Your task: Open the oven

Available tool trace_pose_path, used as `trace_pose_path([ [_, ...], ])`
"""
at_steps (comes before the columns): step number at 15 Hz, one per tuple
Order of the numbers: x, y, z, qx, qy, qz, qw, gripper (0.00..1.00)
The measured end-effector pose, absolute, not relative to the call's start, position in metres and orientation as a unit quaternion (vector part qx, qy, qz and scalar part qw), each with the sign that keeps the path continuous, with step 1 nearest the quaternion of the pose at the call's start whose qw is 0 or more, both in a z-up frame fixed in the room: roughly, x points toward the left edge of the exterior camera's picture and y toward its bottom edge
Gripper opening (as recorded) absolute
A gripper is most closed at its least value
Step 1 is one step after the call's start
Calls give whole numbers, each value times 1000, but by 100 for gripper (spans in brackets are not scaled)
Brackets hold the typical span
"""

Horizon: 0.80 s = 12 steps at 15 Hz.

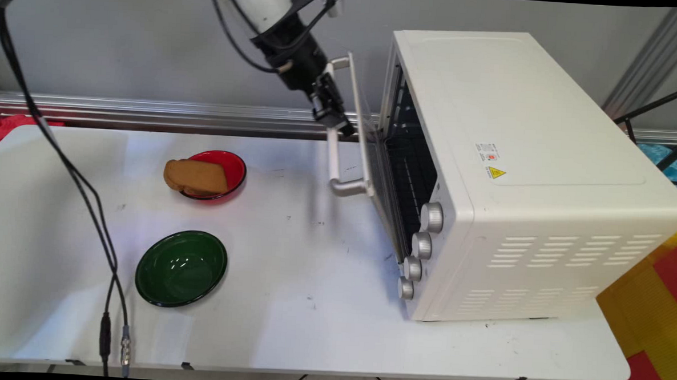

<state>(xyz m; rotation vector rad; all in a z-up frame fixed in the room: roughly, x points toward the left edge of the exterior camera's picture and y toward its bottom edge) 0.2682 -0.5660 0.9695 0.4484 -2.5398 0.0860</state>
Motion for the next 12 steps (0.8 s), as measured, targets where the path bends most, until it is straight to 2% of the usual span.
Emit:
trace_pose_path([
  [12, 314, -541, 934, 178, -952, 34, 246, 0],
])
